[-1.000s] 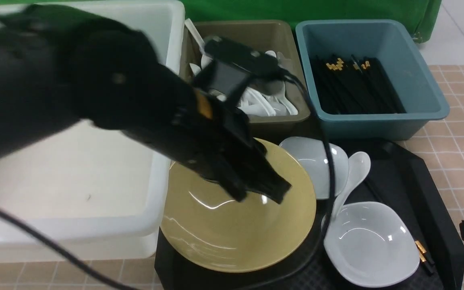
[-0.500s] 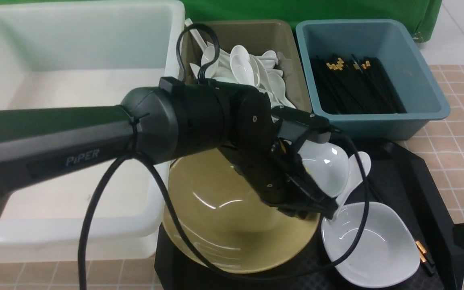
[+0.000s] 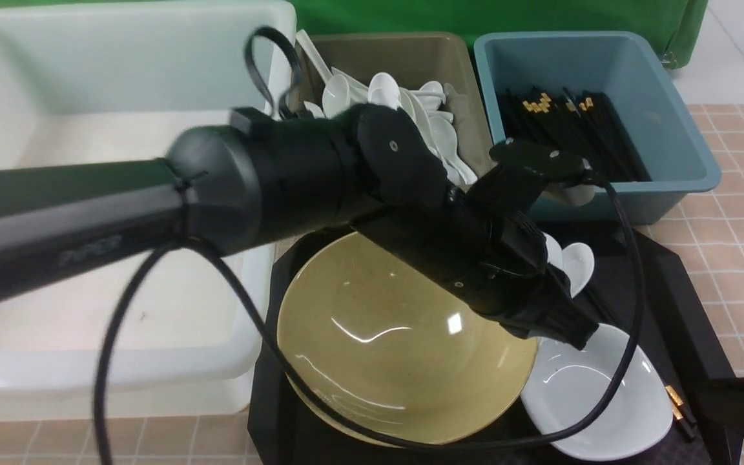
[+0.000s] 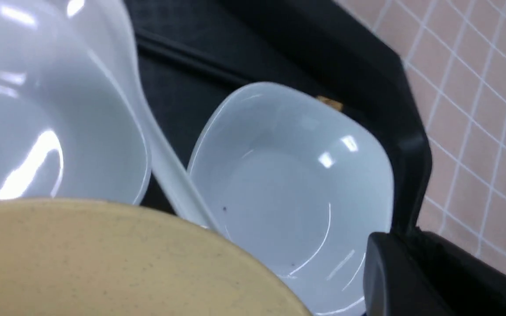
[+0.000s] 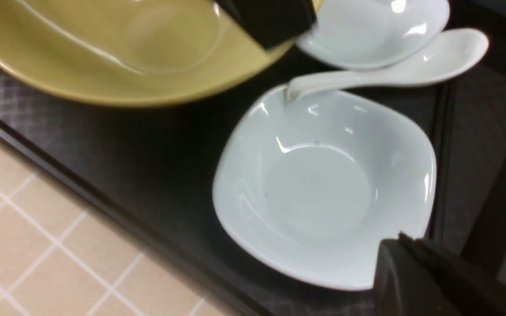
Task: On brown table put chopsticks spoon bowls plates into blue grey white boxes.
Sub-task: 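Grasp the large bowl on the tray by its rim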
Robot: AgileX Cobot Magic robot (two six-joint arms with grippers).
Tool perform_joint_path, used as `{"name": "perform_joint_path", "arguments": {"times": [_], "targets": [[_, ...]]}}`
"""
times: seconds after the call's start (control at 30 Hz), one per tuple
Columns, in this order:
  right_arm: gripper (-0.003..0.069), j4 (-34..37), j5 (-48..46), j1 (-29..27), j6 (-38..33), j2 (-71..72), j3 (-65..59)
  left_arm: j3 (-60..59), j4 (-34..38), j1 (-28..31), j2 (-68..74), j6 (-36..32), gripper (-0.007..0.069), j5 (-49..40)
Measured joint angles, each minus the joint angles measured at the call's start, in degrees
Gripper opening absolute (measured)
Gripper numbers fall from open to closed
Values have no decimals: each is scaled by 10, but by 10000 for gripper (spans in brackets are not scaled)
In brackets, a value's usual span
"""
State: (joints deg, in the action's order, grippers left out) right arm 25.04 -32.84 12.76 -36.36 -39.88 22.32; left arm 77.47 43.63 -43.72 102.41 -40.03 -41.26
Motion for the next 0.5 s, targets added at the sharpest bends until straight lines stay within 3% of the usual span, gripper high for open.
{"name": "perform_joint_path", "arguments": {"times": [0.23, 0.5], "targets": [[47, -28, 13, 0, -4, 0, -3, -4, -133, 3, -82, 39, 4, -6], [47, -45, -28, 0, -7, 0, -3, -63, -194, 5, -131, 83, 4, 60]]}}
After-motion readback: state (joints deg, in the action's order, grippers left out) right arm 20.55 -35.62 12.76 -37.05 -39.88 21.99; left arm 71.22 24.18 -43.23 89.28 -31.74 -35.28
